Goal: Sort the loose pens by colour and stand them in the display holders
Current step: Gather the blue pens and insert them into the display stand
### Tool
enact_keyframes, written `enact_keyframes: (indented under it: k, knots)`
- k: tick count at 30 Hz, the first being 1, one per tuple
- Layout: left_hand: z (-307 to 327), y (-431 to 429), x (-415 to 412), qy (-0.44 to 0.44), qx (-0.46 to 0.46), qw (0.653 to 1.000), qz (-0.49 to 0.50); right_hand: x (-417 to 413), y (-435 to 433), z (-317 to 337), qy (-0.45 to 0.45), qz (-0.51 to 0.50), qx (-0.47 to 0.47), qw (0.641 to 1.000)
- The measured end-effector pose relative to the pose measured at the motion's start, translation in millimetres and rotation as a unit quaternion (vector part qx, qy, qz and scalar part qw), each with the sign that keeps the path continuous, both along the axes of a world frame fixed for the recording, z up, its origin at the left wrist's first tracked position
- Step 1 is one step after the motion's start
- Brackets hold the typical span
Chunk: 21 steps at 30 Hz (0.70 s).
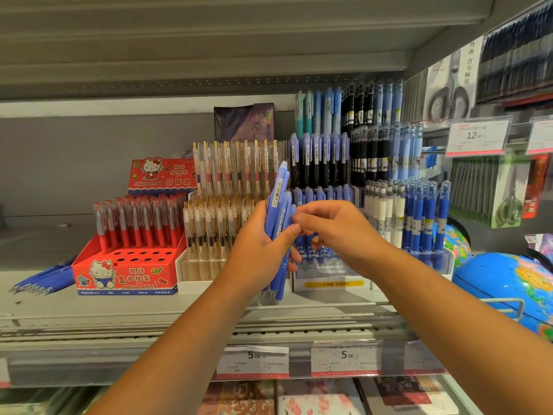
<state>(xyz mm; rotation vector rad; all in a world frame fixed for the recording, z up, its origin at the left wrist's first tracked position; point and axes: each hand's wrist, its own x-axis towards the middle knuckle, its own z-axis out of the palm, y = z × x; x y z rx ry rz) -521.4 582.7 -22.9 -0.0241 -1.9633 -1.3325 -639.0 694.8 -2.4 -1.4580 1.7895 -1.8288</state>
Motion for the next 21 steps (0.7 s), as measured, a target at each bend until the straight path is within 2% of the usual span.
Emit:
enact_keyframes:
  k: [5, 10, 12, 15, 21]
  knots:
    - [-1.6, -0.8, -1.9, 0.003, 0.015, 1.0, -0.007, -2.5, -1.6, -0.8, 0.016, -0.018, -0.023, 0.999]
    - [-1.2, -3.2, -1.5, 0.012, 0.042, 0.999, 0.016, -10.2, 0.6, 7.0, -0.088, -0.03, -0.139, 0.986]
    - [-0.1, -2.8, -1.5, 0.013, 0.052, 0.998, 0.026, -13.5, 5.4, 12.6, -0.095, -0.055, -0.171, 0.979]
    - [1.0, -1.5, -1.2, 0.012, 0.063, 0.998, 0.027, -18.5, 12.3, 20.6, -0.04, -0.123, -0.195, 0.972]
    - [0.8, -1.8, -1.5, 0.017, 0.056, 0.998, 0.03, -24.4, 19.1, 25.8, 0.167, -0.284, -0.175, 0.928]
